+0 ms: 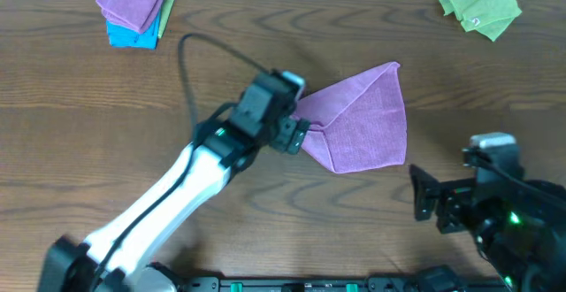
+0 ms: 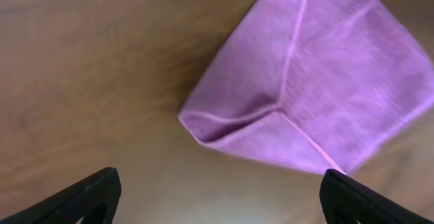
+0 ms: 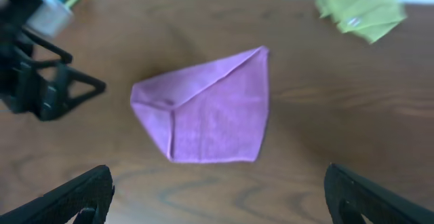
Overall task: Fold the cloth
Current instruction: 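Reach the left gripper to the cloth's folded left corner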
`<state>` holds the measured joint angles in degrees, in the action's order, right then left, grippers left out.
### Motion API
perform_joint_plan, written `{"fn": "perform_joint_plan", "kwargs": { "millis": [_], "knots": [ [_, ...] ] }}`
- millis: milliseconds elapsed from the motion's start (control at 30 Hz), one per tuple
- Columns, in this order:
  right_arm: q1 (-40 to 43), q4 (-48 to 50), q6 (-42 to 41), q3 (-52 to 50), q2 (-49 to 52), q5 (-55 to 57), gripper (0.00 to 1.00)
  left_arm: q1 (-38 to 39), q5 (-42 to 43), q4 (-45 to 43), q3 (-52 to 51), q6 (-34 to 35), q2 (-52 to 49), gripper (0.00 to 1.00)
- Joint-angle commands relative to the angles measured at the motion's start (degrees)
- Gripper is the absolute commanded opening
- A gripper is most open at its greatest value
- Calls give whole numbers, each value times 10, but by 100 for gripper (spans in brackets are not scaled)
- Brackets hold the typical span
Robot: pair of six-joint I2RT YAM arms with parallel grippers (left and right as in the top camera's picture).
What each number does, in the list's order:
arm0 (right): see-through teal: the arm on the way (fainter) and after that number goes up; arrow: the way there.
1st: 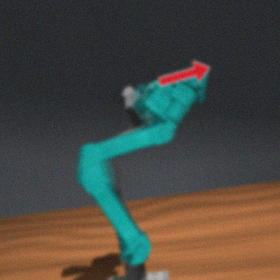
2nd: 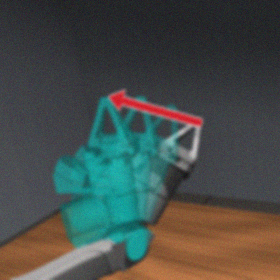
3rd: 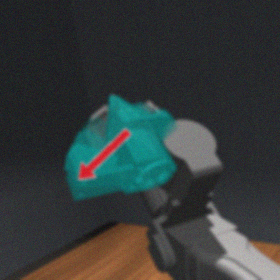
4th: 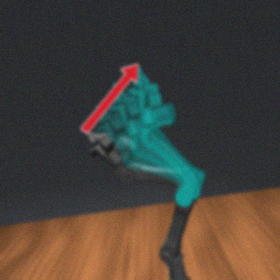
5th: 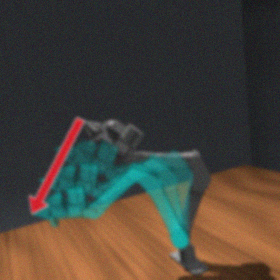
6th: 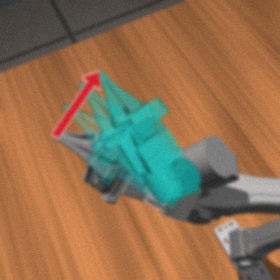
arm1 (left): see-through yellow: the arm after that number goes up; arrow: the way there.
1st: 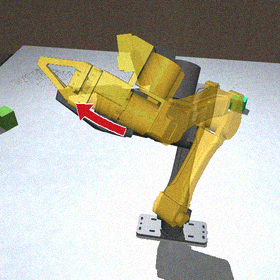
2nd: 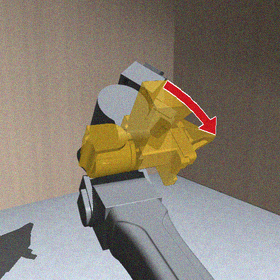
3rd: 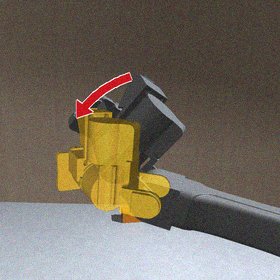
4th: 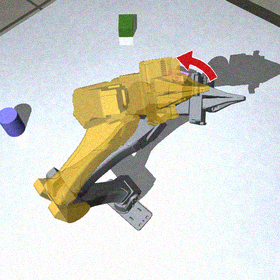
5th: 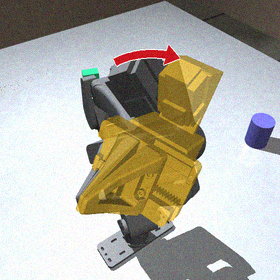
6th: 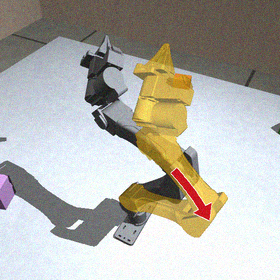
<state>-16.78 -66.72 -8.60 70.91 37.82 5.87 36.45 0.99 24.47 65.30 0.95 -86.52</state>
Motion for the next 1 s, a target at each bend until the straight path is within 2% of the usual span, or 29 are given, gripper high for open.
{"fn": "perform_joint_plan", "kwargs": {
  "millis": [0, 300, 500, 667, 767, 967],
  "knots": [
    [7, 1, -17, 37, -25, 66, 99, 9, -61, 18, 60, -54, -64, 95],
    [7, -34, -12, 49, -76, 93, 99, 39, -74, 66, 129, -104, -168, 94],
    [7, -64, -40, 49, -76, 89, 99, 57, -76, 52, 129, -158, -193, 92],
    [7, -77, -63, 48, -76, 89, 99, 57, -71, 35, 129, -204, -230, 85],
    [7, -77, -64, 47, -76, 90, 99, 57, -69, 21, 129, -232, -247, 86],
    [7, -95, -64, 47, -76, 89, 99, 56, -5, -4, 129, -233, -259, 82]
  ]
}}
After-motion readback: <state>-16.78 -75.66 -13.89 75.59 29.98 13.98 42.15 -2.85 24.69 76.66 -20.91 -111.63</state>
